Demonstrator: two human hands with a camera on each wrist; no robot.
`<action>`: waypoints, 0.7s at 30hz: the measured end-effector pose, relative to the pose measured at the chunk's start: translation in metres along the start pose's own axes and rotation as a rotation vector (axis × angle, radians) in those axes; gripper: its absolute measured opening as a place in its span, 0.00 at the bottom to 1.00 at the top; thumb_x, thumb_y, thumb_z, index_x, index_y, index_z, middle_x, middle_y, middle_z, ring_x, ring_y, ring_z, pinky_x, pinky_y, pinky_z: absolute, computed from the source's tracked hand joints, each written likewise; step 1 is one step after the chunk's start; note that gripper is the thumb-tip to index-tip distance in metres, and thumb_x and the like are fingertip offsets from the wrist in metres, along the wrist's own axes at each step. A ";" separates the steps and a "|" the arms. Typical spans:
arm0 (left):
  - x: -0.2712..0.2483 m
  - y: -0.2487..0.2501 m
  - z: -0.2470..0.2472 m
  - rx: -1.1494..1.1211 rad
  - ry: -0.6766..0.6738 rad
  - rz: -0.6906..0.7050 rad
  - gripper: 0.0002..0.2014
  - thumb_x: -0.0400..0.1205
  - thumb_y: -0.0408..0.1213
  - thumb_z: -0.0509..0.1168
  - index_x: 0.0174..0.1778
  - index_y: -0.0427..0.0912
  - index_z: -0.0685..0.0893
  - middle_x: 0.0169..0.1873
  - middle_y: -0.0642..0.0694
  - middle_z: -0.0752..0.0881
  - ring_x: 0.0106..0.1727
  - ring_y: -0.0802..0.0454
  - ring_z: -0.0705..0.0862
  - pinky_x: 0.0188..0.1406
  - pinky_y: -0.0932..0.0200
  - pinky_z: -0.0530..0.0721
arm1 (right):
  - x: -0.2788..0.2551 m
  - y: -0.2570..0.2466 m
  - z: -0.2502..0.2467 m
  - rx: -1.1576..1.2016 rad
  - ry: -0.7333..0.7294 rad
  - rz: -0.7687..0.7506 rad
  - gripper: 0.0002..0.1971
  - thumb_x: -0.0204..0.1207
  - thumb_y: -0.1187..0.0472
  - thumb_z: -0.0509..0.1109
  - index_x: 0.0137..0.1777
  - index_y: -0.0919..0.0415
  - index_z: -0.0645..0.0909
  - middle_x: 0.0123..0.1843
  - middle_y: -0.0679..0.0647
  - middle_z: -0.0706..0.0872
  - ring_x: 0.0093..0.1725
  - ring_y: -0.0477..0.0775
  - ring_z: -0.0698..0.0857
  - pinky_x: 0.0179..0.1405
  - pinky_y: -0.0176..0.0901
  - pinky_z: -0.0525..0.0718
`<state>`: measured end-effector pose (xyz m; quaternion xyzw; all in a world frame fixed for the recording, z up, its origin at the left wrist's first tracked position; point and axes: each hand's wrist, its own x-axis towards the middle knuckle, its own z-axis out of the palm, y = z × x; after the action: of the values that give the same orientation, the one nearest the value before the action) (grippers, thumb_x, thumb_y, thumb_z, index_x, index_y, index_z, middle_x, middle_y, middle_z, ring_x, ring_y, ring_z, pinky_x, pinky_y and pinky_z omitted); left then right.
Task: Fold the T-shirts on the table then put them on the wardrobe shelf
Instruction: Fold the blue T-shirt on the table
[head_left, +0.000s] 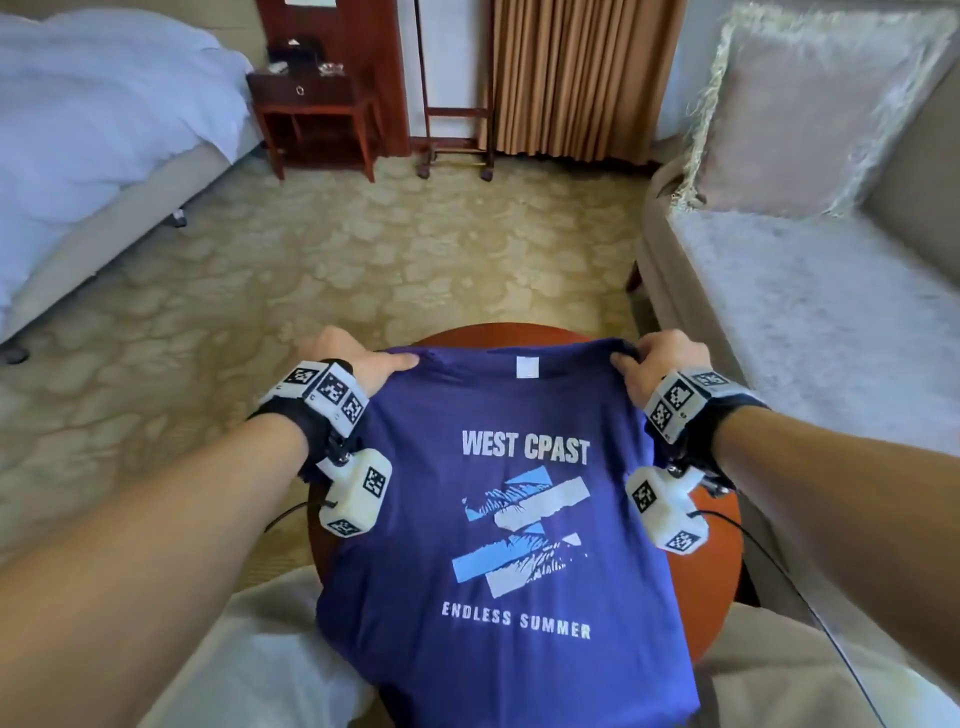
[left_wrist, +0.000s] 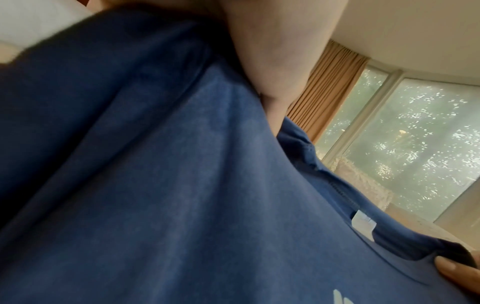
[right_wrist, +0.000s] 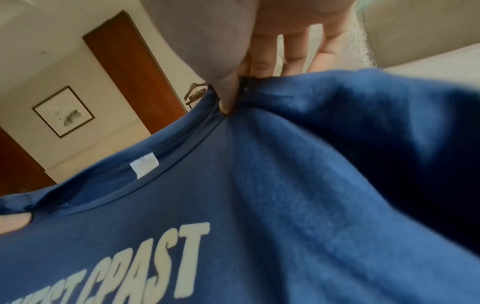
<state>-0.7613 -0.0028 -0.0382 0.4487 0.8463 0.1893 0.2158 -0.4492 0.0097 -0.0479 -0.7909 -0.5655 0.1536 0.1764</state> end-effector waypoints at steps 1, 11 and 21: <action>0.009 -0.001 0.010 -0.005 -0.019 -0.016 0.33 0.60 0.68 0.78 0.34 0.37 0.84 0.33 0.42 0.84 0.32 0.44 0.80 0.32 0.55 0.76 | 0.008 0.000 0.010 -0.016 -0.026 0.012 0.13 0.76 0.45 0.71 0.44 0.56 0.84 0.45 0.61 0.85 0.39 0.60 0.76 0.42 0.41 0.76; 0.079 -0.006 0.081 0.089 -0.115 -0.059 0.28 0.75 0.58 0.73 0.50 0.33 0.84 0.49 0.37 0.85 0.43 0.41 0.78 0.43 0.53 0.74 | 0.061 0.018 0.077 -0.171 -0.183 0.080 0.16 0.76 0.45 0.70 0.41 0.59 0.84 0.47 0.62 0.86 0.36 0.58 0.74 0.40 0.40 0.74; 0.053 0.010 0.094 0.273 -0.097 0.073 0.48 0.64 0.71 0.72 0.74 0.43 0.71 0.76 0.37 0.67 0.77 0.34 0.65 0.75 0.35 0.67 | 0.044 0.031 0.045 0.231 -0.186 0.353 0.28 0.53 0.38 0.70 0.41 0.63 0.84 0.37 0.58 0.87 0.34 0.59 0.85 0.40 0.47 0.82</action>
<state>-0.7309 0.0594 -0.1217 0.5130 0.8359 0.0581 0.1864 -0.4293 0.0473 -0.1040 -0.8345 -0.4109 0.3179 0.1835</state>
